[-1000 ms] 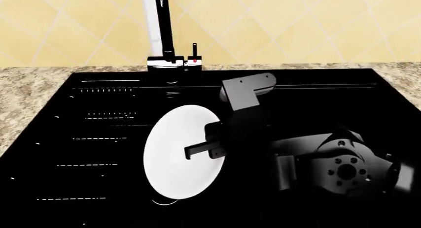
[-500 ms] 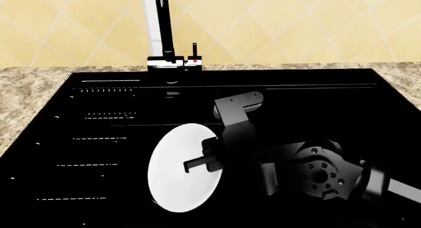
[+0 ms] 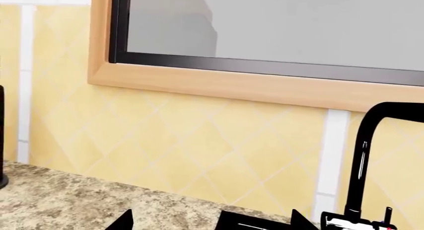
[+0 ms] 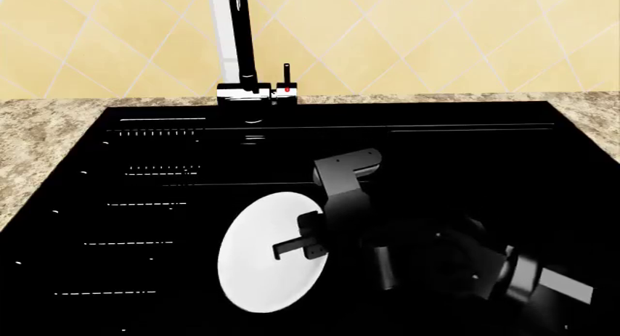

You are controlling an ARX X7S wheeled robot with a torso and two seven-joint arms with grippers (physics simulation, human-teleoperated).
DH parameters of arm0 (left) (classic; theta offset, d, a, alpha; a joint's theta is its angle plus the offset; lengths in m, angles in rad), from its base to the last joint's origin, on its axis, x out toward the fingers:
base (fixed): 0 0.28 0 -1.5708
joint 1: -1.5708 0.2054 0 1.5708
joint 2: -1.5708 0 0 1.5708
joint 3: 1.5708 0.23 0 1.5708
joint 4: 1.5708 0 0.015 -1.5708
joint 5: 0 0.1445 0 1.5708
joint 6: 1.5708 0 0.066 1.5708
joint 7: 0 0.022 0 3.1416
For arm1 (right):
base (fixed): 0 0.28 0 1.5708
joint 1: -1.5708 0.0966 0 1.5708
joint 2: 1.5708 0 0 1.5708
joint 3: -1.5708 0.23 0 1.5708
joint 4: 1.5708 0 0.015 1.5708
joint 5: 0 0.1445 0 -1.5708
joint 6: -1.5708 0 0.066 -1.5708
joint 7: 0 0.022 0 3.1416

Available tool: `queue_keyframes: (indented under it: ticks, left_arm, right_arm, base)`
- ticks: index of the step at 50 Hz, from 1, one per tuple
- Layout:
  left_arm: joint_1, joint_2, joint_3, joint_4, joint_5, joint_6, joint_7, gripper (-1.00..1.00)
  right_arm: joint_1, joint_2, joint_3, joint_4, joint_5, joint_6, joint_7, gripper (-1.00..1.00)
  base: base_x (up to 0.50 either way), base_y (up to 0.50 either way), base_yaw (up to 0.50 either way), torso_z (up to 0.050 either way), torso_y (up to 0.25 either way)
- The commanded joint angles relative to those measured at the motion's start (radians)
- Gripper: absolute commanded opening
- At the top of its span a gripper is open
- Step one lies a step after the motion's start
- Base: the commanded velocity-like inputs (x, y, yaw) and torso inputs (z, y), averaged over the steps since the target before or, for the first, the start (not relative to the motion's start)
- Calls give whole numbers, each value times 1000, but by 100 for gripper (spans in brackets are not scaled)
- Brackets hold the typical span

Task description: Move the fresh-baked cupcake off the tray onto the counter, and place the bowl used for mixing into the sink.

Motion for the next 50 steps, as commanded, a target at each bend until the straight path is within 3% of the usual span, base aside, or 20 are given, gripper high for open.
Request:
queue_keyframes:
  ticks: [1,14,15,27,50]
  left_arm:
    - [12,4,-11,2,9,-1,7,100]
    - [20,13,-19,9,21,-4,19,100]
    - [21,15,-20,8,22,-6,20,100]
    - [42,20,-45,4,23,-9,22,100]
    - [56,34,-59,8,46,-12,45,100]
  right_arm:
    - [-45,-23,-36,39,5,-1,-39,-100]
    - [-57,-38,-65,67,-11,22,-49,-100]
    - [-56,-38,-65,63,-10,25,-53,100]
    - [-7,-20,-53,25,13,56,-17,100]
    - [240,60,32,-142,157,164,175,100]
  base:
    - [0,0,0,0,0]
    - [0,0,0,0,0]
    - [0,0,0,0,0]
    - [0,0,0,0,0]
    - [0,0,0,0,0]
